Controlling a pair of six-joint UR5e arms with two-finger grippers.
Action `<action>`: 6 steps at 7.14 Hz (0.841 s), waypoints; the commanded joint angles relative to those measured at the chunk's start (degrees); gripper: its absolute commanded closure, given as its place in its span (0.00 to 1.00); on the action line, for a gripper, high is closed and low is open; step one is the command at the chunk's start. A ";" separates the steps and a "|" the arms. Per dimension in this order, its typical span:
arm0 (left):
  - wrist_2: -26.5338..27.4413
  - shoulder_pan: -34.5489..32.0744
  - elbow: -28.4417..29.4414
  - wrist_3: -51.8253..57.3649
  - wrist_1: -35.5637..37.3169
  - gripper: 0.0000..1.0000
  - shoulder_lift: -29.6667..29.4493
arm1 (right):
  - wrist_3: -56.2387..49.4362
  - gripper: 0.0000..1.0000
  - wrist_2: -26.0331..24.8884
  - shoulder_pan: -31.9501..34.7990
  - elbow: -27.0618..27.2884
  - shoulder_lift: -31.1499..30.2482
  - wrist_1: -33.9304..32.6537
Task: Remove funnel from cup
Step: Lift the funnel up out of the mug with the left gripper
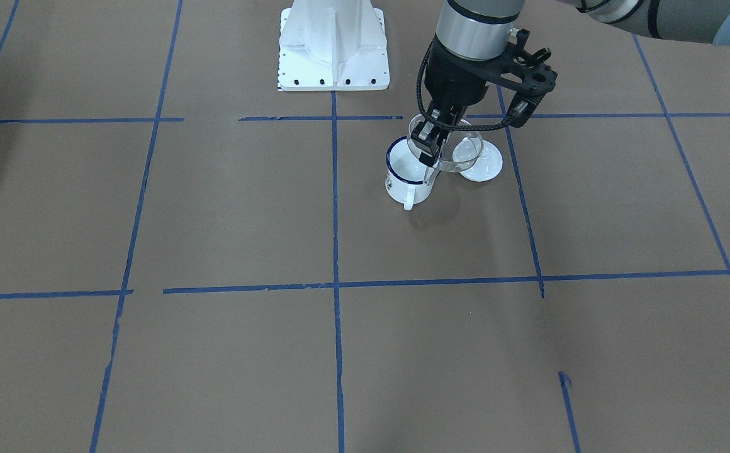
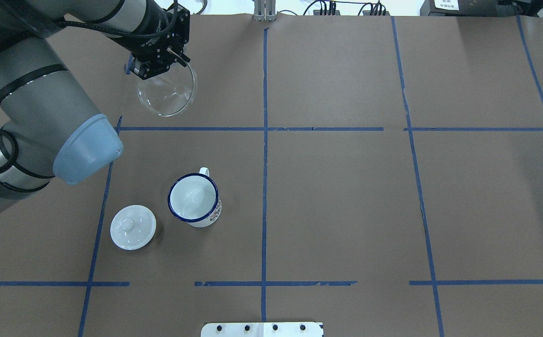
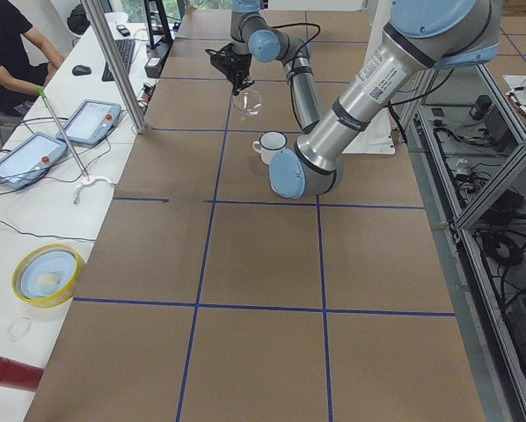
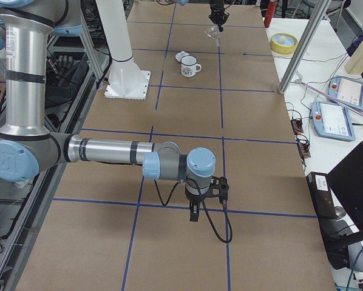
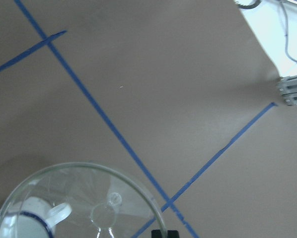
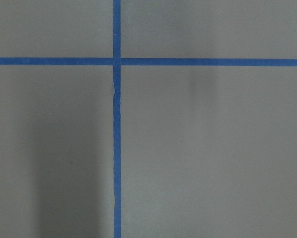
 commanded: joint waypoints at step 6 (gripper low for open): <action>26.26 3.74 34.54 -9.38 -71.26 1.00 9.07 | 0.00 0.00 0.00 0.00 0.01 0.00 0.00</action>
